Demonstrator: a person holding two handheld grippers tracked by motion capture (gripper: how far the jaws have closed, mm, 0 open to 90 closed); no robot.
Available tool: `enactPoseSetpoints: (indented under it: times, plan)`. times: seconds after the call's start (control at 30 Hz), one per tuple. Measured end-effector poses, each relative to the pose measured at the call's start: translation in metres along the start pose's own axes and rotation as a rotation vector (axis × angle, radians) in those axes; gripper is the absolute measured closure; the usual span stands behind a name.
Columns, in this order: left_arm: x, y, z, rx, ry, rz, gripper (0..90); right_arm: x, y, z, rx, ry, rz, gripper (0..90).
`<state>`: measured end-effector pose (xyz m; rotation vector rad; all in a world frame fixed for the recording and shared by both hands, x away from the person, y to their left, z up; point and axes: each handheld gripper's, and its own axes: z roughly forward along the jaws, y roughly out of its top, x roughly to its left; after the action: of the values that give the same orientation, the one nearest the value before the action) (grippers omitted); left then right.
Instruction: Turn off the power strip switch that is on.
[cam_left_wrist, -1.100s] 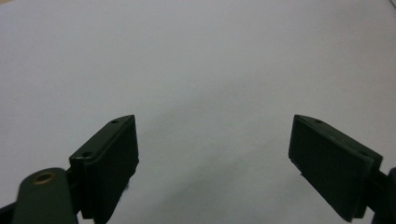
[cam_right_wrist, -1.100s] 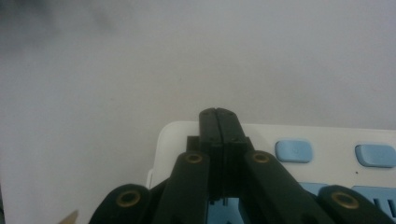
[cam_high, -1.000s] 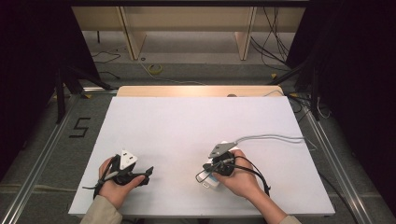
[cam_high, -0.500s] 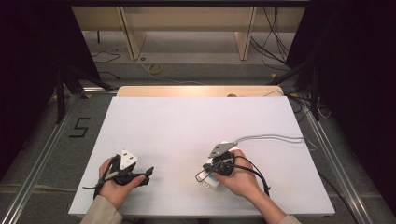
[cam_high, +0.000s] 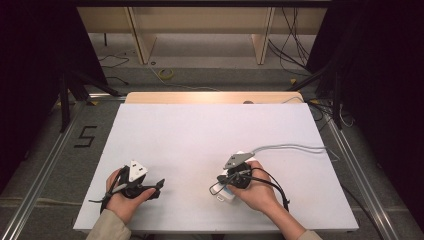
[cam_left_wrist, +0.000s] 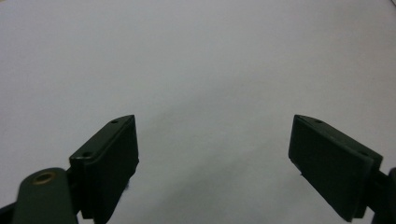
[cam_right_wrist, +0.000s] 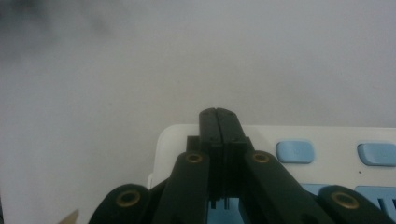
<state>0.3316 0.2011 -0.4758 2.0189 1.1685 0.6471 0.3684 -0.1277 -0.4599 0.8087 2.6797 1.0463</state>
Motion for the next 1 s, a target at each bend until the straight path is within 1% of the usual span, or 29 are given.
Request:
enactPoseSetpoints:
  times: [0.1, 0.13, 0.2, 0.27, 0.37, 0.53, 0.63, 0.83, 1.0]
  plan:
    - [0.0, 0.0, 0.0, 0.001, 0.0, 0.001, 15.6, -0.001, 0.0, -0.001, 0.001, 0.003, -0.003, 90.0]
    - [0.0, 0.0, 0.0, 0.001, 0.0, 0.002, 15.6, -0.001, 0.0, -0.002, -0.012, 0.003, 0.002, 90.0]
    - [0.0, 0.0, 0.0, 0.001, 0.0, 0.001, 15.6, -0.001, 0.001, -0.004, -0.004, -0.003, -0.008, 90.0]
    - [0.0, 0.0, 0.0, 0.004, -0.001, 0.005, 15.6, -0.001, 0.0, -0.004, -0.01, -0.002, -0.002, 90.0]
    - [0.0, 0.0, 0.0, 0.001, 0.0, 0.002, 15.6, 0.0, 0.001, -0.004, -0.002, -0.013, -0.03, 89.0]
    - [0.0, 0.0, 0.0, 0.005, -0.001, 0.006, 15.6, 0.0, 0.0, -0.007, -0.008, -0.022, -0.038, 87.4]
    - [0.0, 0.0, 0.0, 0.006, -0.002, 0.005, 15.6, 0.0, -0.001, -0.009, -0.001, -0.025, -0.044, 86.0]
    - [0.0, -0.001, 0.0, 0.007, -0.002, 0.002, 15.6, -0.003, -0.005, -0.016, -0.001, -0.031, -0.032, 82.4]
    - [-0.001, -0.001, 0.0, 0.012, -0.002, 0.003, 15.6, -0.008, -0.01, -0.024, -0.018, -0.045, -0.007, 80.1]
